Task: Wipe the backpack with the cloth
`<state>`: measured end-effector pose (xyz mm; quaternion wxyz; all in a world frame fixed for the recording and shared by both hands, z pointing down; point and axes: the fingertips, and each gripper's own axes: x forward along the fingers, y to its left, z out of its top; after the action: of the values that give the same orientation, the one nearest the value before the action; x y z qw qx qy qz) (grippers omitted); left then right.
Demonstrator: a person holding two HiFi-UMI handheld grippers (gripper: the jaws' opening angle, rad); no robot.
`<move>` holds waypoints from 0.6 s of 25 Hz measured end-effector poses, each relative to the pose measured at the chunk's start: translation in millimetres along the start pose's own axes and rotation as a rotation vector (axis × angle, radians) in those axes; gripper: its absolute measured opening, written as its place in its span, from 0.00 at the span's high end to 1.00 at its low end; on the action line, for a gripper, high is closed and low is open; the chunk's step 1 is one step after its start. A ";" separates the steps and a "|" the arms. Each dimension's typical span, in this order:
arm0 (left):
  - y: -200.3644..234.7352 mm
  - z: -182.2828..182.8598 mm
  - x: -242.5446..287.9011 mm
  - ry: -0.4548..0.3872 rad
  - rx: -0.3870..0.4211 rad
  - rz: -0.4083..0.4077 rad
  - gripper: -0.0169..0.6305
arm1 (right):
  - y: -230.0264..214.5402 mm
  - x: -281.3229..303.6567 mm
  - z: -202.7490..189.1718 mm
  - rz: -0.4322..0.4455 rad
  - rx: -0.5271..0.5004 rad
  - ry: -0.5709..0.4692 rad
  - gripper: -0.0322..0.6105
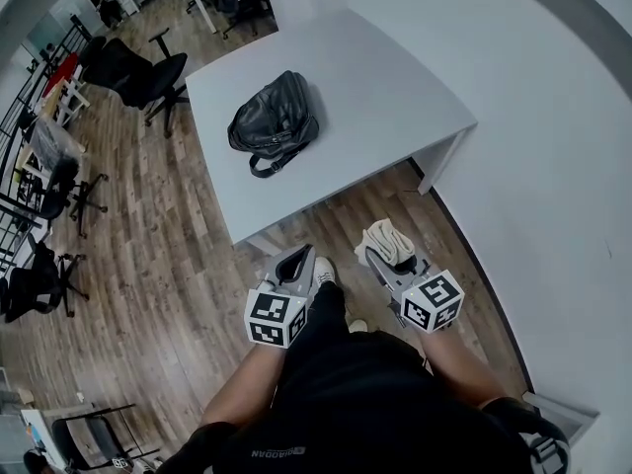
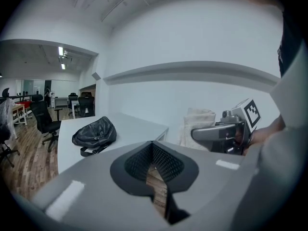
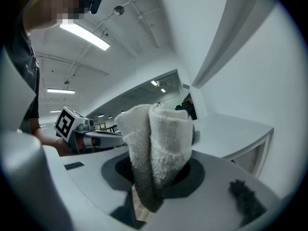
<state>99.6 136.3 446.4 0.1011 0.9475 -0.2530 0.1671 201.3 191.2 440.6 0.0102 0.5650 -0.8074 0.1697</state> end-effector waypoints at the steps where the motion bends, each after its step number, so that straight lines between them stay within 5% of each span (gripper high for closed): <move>1: -1.5 -0.4 3.0 -0.002 -0.004 -0.003 0.96 | -1.3 -0.5 0.6 0.001 -0.008 0.004 0.78; 15: 12.6 0.6 15.2 -0.004 -0.026 0.001 0.96 | -15.4 7.0 -0.2 -0.025 0.000 0.011 0.78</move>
<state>105.7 118.7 452.8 0.1127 0.9463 -0.2560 0.1620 212.8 180.2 446.3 0.0168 0.5739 -0.8003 0.1728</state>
